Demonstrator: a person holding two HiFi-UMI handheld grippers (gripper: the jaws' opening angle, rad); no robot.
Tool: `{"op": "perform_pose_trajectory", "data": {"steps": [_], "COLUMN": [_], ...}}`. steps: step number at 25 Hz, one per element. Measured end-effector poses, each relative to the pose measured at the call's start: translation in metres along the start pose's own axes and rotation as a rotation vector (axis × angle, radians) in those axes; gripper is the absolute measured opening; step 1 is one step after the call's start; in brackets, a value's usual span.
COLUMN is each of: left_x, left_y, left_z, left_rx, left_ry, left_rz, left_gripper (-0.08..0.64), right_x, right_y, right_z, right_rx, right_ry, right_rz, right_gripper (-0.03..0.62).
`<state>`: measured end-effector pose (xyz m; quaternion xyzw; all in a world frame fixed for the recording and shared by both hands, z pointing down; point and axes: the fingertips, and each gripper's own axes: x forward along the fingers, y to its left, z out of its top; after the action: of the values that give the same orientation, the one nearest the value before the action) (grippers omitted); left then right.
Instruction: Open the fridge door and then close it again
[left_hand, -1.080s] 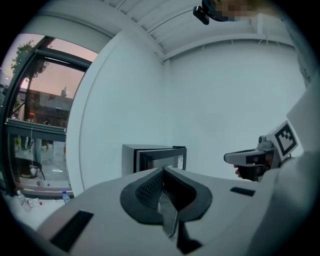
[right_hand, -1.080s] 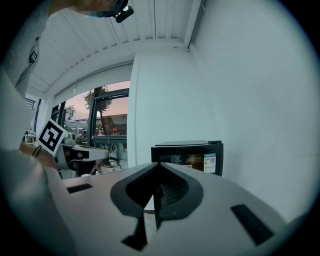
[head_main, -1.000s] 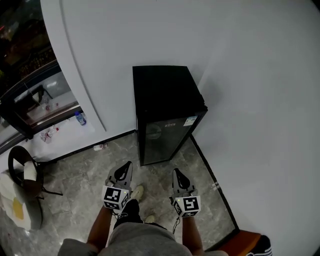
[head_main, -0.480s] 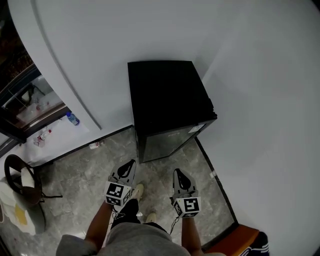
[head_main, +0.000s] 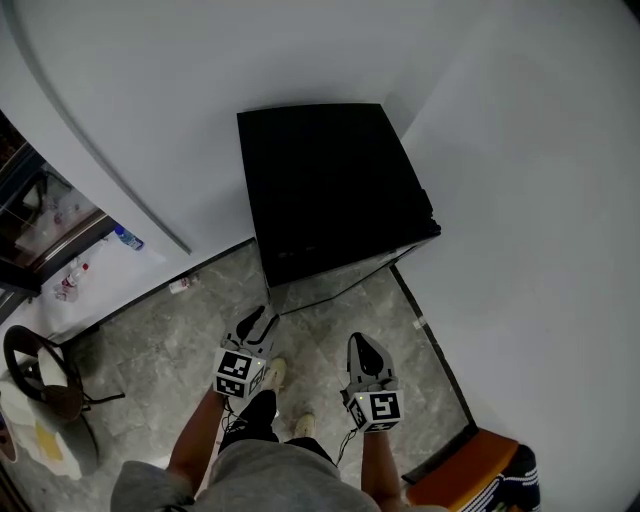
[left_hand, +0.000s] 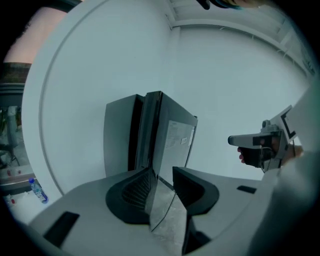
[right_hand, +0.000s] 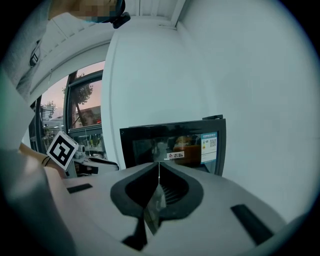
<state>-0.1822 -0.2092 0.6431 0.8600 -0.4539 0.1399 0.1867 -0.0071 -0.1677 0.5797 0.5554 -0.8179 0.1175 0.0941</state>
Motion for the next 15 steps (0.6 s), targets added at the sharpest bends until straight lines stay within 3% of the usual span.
{"op": "perform_pose_trajectory", "data": {"steps": [5,15], "left_x": [0.020,0.045], "left_y": [0.009,0.017], "left_z": [-0.014,-0.033], "left_rx": [0.010,0.016], "left_ry": [0.054,0.115], "left_rz": [-0.010,-0.054], "left_gripper": [0.166,0.181], "right_x": [0.004,0.000], "right_y": [-0.007,-0.013], "right_z": [-0.005,-0.011], "right_rx": [0.004,0.021], "right_ry": [0.013,0.033], "right_rz": [-0.036,-0.113], "right_gripper": [0.025,0.025]}}
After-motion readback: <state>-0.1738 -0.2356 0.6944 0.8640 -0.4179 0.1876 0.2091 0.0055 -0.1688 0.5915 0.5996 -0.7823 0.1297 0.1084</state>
